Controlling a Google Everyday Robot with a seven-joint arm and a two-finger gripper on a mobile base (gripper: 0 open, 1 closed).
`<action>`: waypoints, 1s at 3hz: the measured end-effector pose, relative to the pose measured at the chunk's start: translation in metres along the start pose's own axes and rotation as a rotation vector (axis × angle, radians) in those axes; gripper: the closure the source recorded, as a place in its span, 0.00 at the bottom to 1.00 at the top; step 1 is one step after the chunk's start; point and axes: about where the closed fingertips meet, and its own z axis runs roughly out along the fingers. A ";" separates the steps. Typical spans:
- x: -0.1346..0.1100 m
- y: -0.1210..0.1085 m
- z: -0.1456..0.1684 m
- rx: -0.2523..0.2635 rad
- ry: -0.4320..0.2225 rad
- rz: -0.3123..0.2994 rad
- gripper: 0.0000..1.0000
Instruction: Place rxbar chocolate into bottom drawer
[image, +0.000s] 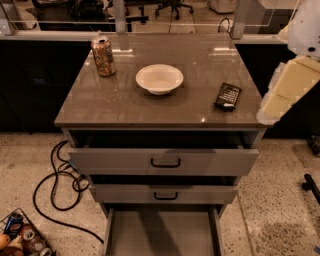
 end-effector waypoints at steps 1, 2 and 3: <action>-0.001 -0.020 0.010 0.011 0.003 0.143 0.00; 0.000 -0.036 0.025 0.028 0.020 0.307 0.00; 0.007 -0.047 0.040 0.046 0.005 0.485 0.00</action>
Offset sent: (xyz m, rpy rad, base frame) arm 0.0627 -0.0212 -0.0267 0.1553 0.0572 -0.5352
